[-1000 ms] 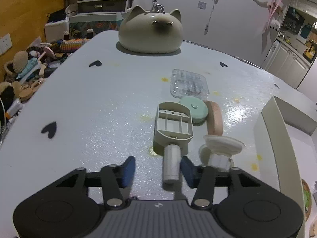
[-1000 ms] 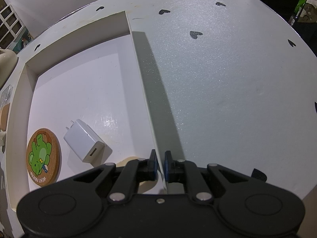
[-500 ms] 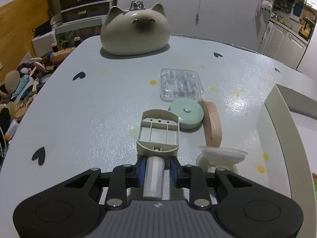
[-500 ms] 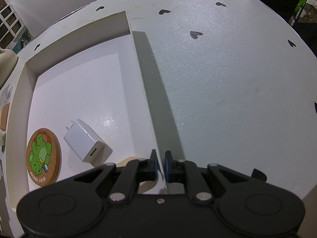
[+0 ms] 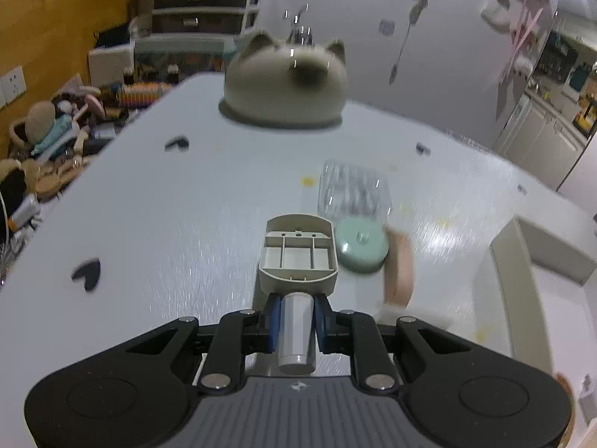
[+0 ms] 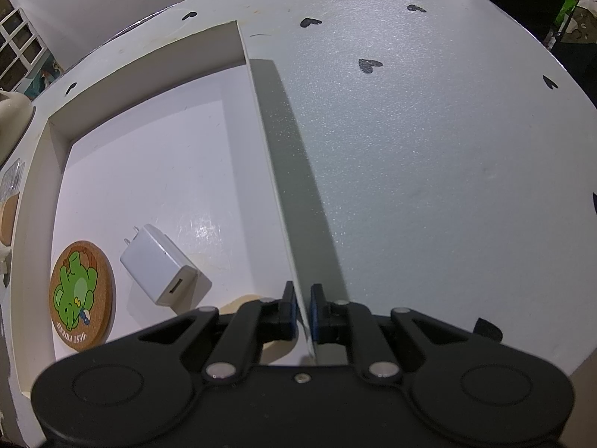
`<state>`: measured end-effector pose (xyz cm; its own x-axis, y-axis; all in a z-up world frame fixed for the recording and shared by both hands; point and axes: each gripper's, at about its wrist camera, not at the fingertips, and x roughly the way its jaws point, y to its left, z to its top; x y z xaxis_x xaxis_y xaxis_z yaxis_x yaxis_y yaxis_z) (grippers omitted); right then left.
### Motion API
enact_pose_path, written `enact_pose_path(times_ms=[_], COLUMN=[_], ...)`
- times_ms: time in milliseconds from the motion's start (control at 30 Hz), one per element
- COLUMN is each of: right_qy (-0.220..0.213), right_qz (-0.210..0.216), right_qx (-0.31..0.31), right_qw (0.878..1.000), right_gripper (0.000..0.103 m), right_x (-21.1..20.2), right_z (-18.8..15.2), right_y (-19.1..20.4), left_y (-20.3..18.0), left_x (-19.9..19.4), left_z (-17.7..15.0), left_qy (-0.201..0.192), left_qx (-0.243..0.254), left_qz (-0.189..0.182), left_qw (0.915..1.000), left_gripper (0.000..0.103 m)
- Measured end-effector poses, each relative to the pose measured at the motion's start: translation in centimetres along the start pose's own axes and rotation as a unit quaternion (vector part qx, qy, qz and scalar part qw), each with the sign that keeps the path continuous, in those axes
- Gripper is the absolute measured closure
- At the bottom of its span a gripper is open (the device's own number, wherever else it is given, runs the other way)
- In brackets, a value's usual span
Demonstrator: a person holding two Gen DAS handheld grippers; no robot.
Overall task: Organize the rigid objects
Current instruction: 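Grasp the white cylinder of the beige holder with the left tool, then carry the beige holder into the tray and open the left tool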
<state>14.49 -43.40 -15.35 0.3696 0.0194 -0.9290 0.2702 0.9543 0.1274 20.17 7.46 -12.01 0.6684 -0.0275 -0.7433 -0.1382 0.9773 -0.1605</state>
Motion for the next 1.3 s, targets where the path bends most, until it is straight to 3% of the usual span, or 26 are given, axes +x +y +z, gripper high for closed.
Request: enact_pose_path(times_ms=[200, 467, 667, 900, 1300], right_qy=[0.000, -0.001, -0.001, -0.001, -0.003], right_qz=[0.000, 0.000, 0.000, 0.000, 0.000], right_qx=[-0.001, 0.000, 0.000, 0.000, -0.001], right_qw=[1.000, 1.000, 1.000, 1.000, 1.000], right_gripper=[0.094, 0.094, 0.094, 0.094, 0.094], right_x=[0.1, 0.1, 0.1, 0.0, 0.0], right_z=[0.0, 0.0, 0.1, 0.1, 0.0], right_y=[0.0, 0.0, 0.0, 0.0, 0.0], left_y=[-2.3, -8.8, -14.5, -19.8, -27.4], left_x=[-2.0, -3.1, -2.4, -1.2, 1.6], left_z=[2.3, 3.7, 2.5, -0.7, -4.3], left_qy=[-0.043, -0.060, -0.031, 0.020, 0.079], left_qx=[0.013, 0.059, 0.121, 0.181, 0.273], left_qz=[-0.038, -0.133, -0.201, -0.252, -0.279], left_qw=[0.9983, 0.9875, 0.9716, 0.9504, 0.9174], left_gripper=[0.083, 0.083, 0.083, 0.083, 0.083])
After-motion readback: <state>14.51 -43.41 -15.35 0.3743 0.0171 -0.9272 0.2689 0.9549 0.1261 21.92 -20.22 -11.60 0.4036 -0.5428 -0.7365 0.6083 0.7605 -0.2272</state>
